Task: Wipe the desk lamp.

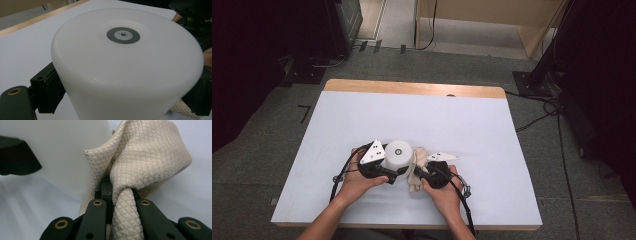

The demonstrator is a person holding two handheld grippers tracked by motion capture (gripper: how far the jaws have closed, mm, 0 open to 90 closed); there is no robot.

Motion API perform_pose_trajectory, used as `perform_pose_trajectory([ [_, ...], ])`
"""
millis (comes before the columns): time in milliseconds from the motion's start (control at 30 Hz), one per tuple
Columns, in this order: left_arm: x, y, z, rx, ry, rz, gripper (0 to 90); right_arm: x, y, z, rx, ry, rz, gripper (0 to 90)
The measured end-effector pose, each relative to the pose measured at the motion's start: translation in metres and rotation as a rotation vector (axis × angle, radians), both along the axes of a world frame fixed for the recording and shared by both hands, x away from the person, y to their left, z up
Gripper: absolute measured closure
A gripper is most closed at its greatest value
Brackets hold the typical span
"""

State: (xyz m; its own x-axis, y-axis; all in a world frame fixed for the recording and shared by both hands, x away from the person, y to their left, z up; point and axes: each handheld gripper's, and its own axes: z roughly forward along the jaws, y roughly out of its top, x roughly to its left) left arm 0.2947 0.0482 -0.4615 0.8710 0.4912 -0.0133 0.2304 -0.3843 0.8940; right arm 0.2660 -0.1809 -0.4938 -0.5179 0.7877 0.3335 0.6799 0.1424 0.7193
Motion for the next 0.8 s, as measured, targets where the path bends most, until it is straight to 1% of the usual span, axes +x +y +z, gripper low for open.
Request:
perform_pose_trajectory([
  [100, -0.001, 0.001, 0.000, 0.001, 0.003, 0.011, 8.3, 0.000, 0.002, -0.002, -0.007, 0.008, 0.005, 84.1],
  [200, 0.000, 0.001, 0.000, -0.006, 0.013, 0.021, 8.4, 0.000, 0.000, 0.000, -0.006, 0.003, 0.008, 84.1],
  [233, 0.000, 0.001, 0.001, -0.006, 0.014, 0.025, 8.4, -0.001, 0.000, 0.002, 0.011, 0.005, 0.006, 84.1],
  [300, 0.000, 0.000, 0.000, -0.007, 0.011, 0.023, 8.5, -0.003, 0.000, 0.010, 0.027, -0.031, 0.008, 84.1],
  [367, 0.000, 0.001, 0.000, -0.007, 0.009, 0.021, 8.5, -0.007, 0.000, 0.021, 0.037, -0.079, 0.008, 84.1],
  [433, -0.001, 0.000, 0.000, 0.000, 0.001, 0.017, 8.5, -0.009, -0.002, 0.031, 0.065, -0.129, 0.007, 84.1],
  [467, -0.001, 0.000, 0.000, 0.004, -0.003, 0.014, 8.5, -0.011, -0.002, 0.035, 0.071, -0.146, 0.003, 84.1],
  [533, -0.001, 0.000, 0.000, 0.003, -0.001, 0.015, 8.5, -0.012, -0.002, 0.038, 0.067, -0.160, 0.000, 84.1],
  [567, -0.001, 0.000, 0.000, 0.003, -0.001, 0.014, 8.5, -0.012, -0.002, 0.036, 0.066, -0.158, 0.000, 84.1],
  [633, -0.001, 0.000, 0.000, 0.003, -0.002, 0.015, 8.5, -0.009, -0.002, 0.030, 0.055, -0.136, -0.001, 84.1],
  [800, -0.001, 0.000, 0.000, 0.005, -0.003, 0.011, 8.5, -0.002, 0.001, 0.004, 0.015, -0.029, 0.001, 84.1],
])
